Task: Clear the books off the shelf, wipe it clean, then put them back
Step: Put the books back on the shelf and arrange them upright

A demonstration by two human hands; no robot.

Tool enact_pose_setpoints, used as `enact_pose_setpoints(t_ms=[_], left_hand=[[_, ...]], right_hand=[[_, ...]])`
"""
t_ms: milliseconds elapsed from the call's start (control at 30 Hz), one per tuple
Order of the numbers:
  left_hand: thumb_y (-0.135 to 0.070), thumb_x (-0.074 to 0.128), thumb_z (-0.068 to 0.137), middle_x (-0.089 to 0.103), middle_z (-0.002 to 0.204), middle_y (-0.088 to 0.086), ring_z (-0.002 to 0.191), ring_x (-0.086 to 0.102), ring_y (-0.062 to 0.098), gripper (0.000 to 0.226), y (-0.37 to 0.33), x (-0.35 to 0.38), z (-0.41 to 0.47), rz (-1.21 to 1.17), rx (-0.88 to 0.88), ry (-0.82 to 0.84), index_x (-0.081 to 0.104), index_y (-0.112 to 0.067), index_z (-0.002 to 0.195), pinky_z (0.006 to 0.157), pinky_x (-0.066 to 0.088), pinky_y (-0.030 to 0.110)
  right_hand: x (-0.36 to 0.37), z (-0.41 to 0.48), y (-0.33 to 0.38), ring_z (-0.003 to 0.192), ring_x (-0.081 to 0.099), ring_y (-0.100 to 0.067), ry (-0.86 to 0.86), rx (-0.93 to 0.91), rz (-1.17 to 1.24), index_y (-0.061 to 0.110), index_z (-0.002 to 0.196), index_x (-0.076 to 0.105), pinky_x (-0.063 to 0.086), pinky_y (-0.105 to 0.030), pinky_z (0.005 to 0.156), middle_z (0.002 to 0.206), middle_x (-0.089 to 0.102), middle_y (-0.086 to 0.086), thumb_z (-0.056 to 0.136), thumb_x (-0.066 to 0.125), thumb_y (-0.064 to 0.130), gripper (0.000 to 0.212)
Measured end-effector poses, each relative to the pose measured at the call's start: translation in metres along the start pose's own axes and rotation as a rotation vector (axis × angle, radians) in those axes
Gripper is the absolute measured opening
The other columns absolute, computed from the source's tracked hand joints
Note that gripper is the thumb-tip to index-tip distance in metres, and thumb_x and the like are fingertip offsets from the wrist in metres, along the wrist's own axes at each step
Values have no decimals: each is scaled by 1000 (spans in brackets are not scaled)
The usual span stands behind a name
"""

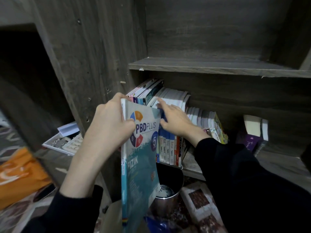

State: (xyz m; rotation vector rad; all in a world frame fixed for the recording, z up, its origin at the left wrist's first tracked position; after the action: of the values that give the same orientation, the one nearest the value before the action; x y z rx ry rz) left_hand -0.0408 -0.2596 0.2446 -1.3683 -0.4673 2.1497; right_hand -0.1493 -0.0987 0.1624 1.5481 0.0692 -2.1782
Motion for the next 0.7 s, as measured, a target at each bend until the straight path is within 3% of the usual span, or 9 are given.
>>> enact_pose_setpoints(t_ms=[67, 233, 433, 600, 700], left_hand=[[-7, 60, 82, 52, 77, -7, 77, 52, 14, 33, 2, 0, -1, -5, -11, -10, 51, -25, 108, 46, 40, 14], [-6, 62, 82, 49, 73, -14, 85, 58, 20, 33, 2, -2, -3, -30, -17, -16, 49, -29, 102, 58, 48, 21], [-6, 62, 81, 51, 74, -13, 87, 52, 18, 35, 0, -7, -3, 6, 1, -59, 55, -24, 110, 55, 39, 11], [-7, 62, 82, 58, 89, -1, 95, 59, 24, 36, -4, -4, -2, -12, -7, -48, 54, -25, 112, 64, 54, 33], [-6, 61, 82, 58, 89, -1, 90, 60, 21, 35, -7, -5, -2, -23, -4, -63, 54, -23, 112, 61, 54, 32]], right_hand=[[0, -4, -7, 130, 41, -29, -24, 29, 0, 16, 151, 11, 25, -32, 111, 144, 45, -10, 88, 52, 14, 76], [-4, -11, -6, 128, 42, -26, -70, -24, -65, 12, 142, 31, 24, -31, 111, 140, 48, -10, 85, 52, 11, 61], [-3, -16, -12, 136, 35, -18, -89, -68, -123, 17, 144, 33, 14, -31, 116, 148, 41, -4, 85, 53, 13, 62], [-6, -21, -17, 138, 32, -16, -93, -43, -110, 18, 146, 30, 11, -28, 116, 150, 39, -4, 86, 53, 13, 65], [-10, -25, -20, 133, 37, -18, -109, -3, -80, 16, 147, 27, 15, -28, 115, 145, 44, -5, 86, 53, 12, 66]])
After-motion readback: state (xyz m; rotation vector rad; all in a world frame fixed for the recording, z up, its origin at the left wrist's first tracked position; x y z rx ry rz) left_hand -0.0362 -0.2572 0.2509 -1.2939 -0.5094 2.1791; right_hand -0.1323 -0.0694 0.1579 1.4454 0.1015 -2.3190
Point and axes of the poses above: each hand's wrist, its own z-axis towards the middle knuckle, its own x-axis out of the palm, y = z × x, the point moved 8 cm from there along z, towards the middle knuckle
